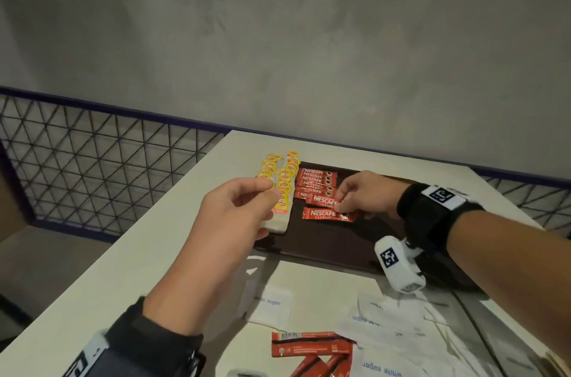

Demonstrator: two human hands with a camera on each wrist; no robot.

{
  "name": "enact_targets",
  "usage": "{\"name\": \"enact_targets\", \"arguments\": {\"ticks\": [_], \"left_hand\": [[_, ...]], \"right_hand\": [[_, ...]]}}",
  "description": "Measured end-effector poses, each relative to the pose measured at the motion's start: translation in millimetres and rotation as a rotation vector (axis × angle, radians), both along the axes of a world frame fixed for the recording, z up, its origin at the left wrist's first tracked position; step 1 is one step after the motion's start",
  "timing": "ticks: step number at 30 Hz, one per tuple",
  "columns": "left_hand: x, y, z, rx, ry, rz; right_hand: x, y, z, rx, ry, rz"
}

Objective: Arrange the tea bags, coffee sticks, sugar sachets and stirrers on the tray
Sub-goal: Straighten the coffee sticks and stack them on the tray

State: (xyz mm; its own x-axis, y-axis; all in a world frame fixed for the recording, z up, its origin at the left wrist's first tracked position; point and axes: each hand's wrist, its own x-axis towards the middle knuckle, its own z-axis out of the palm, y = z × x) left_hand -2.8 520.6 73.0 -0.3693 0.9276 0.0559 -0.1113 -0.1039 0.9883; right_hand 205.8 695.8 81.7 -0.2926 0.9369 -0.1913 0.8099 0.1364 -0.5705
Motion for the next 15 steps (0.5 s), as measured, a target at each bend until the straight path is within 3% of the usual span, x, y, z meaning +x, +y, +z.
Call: {"name": "enact_targets", "arguments": {"ticks": [8, 15], "left_hand": [[2.0, 1.9, -8.1, 0.027, 0.028, -0.041], [1.4, 2.1, -7.9, 0.035, 0.026, -0.038]], "right_hand": [[-26.3, 7.3, 0.8, 0.124, -0.4, 0.206], [-31.6, 6.4, 4.1, 0.379, -0.569, 0.253]]}}
